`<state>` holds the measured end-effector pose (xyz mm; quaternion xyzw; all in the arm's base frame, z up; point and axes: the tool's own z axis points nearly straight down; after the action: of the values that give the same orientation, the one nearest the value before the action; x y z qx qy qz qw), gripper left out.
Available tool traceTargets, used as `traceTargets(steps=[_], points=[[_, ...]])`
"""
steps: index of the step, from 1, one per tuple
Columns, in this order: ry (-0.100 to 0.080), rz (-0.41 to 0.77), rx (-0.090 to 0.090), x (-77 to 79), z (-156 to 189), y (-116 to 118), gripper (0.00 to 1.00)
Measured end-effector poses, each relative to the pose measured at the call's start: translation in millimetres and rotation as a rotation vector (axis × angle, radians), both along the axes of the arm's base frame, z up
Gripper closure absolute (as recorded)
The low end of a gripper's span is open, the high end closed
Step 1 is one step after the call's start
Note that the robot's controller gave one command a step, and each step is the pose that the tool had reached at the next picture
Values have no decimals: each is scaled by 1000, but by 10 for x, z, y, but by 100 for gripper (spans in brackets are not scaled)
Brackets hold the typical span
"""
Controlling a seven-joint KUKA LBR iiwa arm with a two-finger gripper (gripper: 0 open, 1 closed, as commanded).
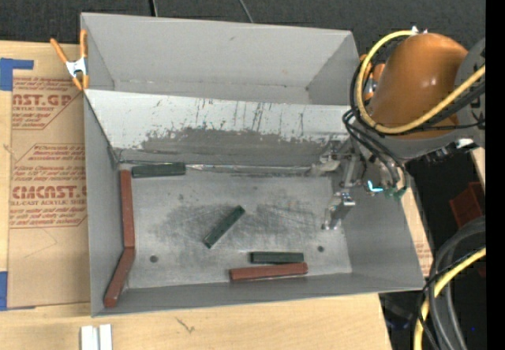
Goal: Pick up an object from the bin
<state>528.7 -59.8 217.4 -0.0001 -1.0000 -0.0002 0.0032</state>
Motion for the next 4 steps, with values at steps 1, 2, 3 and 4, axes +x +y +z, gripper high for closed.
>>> traceTargets(steps=[1, 2, 3, 4], points=[[-8, 1, -1, 16, 44, 2, 0], [-11, 101, -1, -179, -558, 246, 0], [-3, 281, 1, -487, -595, 501, 0], [-3, 214, 2, -463, -1063, 531, 0]])
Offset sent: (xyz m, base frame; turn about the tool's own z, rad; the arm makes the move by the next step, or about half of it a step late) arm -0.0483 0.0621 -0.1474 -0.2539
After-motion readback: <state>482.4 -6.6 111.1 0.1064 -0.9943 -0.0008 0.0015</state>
